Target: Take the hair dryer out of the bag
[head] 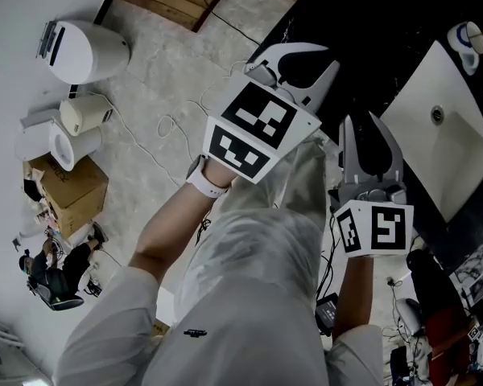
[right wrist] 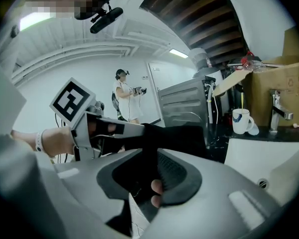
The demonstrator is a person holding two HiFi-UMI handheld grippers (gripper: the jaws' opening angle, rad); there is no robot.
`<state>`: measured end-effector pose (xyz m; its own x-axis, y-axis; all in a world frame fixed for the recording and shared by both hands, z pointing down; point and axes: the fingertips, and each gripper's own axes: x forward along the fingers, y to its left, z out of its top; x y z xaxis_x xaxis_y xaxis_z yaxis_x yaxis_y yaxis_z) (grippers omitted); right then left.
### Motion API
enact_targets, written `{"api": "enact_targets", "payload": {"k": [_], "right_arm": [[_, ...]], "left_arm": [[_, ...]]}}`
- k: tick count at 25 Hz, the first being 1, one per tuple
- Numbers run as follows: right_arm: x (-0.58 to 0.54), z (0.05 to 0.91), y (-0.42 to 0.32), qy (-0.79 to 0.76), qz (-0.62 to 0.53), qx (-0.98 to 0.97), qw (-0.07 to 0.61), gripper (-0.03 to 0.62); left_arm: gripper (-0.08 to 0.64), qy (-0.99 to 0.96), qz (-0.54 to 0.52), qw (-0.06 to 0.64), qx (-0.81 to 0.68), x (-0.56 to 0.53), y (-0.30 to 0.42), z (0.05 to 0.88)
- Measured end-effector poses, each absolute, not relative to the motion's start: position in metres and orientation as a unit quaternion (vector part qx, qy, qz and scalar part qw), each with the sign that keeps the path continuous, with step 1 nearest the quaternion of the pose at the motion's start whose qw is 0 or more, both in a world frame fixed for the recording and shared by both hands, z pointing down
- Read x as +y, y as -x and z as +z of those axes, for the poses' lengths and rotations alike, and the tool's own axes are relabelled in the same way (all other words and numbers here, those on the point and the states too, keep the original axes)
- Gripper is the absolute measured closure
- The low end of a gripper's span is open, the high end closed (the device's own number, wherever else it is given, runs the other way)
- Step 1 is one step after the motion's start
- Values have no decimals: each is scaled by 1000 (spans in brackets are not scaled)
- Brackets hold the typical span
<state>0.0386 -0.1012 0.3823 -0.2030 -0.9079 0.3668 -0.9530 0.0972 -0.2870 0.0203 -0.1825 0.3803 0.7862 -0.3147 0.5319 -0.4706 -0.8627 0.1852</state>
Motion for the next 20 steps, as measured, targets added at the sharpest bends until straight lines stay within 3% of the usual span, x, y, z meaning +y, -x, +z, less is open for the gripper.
{"api": "enact_targets", "payload": {"k": [8, 20], "right_arm": [[-145, 424, -47, -621, 283, -729, 58, 474], [-175, 442, -54, -625, 261, -724, 134, 393]], "left_arm": [[538, -933, 245, 162, -209, -189, -27, 379], [538, -938, 210, 170, -216, -195, -32, 378]]}}
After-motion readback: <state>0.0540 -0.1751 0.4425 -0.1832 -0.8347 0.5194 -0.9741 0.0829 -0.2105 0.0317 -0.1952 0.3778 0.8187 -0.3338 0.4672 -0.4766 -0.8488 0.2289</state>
